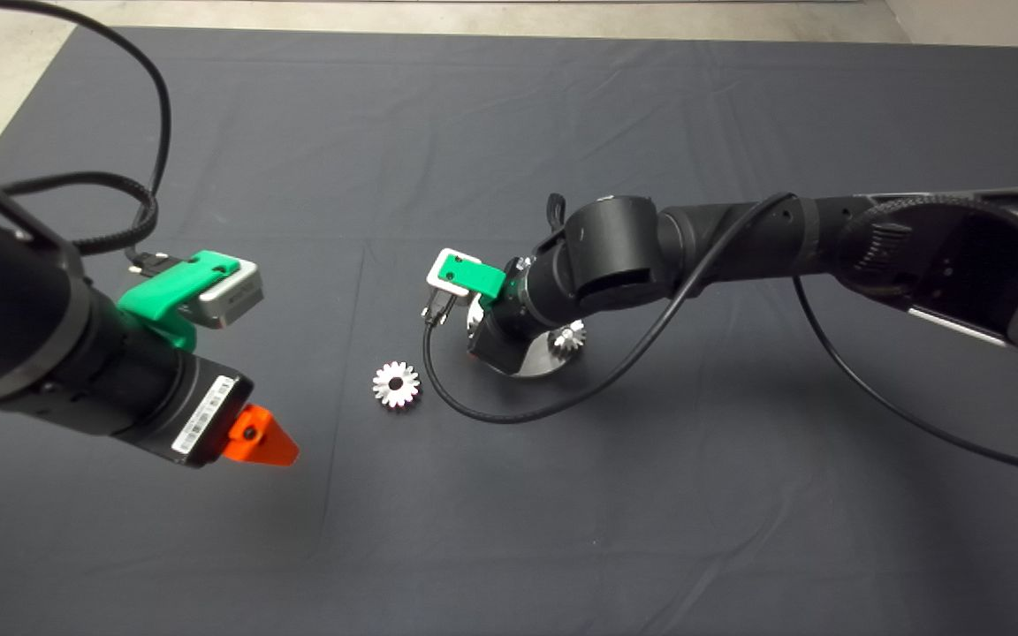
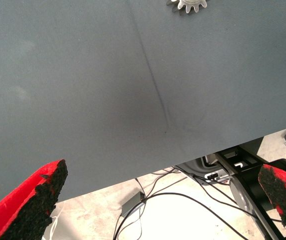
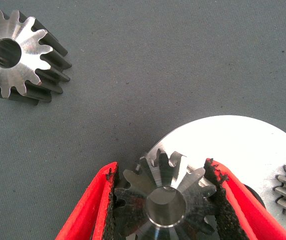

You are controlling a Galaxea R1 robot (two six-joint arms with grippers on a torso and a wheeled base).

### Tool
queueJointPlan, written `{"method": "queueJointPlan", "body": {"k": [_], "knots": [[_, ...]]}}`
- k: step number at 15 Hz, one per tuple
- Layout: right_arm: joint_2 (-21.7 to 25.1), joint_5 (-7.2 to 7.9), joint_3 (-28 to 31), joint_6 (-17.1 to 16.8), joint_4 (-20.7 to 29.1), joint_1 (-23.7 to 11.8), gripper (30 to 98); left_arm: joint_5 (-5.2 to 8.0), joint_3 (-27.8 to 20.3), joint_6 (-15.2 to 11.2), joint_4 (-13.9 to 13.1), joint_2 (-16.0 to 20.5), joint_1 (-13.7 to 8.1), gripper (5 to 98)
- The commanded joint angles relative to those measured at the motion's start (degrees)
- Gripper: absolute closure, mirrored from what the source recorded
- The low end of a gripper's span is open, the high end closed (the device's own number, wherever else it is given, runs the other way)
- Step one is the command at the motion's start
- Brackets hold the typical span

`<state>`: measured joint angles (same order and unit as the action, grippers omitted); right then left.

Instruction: Remove an incorrectly installed larger gear and replace it with the correct smaller gear

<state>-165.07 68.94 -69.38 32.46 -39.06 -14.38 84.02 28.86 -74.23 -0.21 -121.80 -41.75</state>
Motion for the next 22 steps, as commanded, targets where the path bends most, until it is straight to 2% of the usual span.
{"method": "queueJointPlan", "body": {"k": [1, 7, 22], "knots": [[-0.6, -0.56, 0.2, 0.1, -1.5, -0.6, 87.0, 0.18, -0.4, 0.0, -0.9, -0.2, -0.4, 5.3], [-0.7, -0.65, -2.9, 0.1, -1.6, -0.3, 86.7, 0.27, -0.3, 0.0, -0.9, -1.0, -0.4, 5.3], [1.2, -0.56, -2.4, 0.2, -3.2, -0.7, 86.9, 0.27, -0.3, 0.0, -0.8, -0.9, -0.4, 5.3]]}}
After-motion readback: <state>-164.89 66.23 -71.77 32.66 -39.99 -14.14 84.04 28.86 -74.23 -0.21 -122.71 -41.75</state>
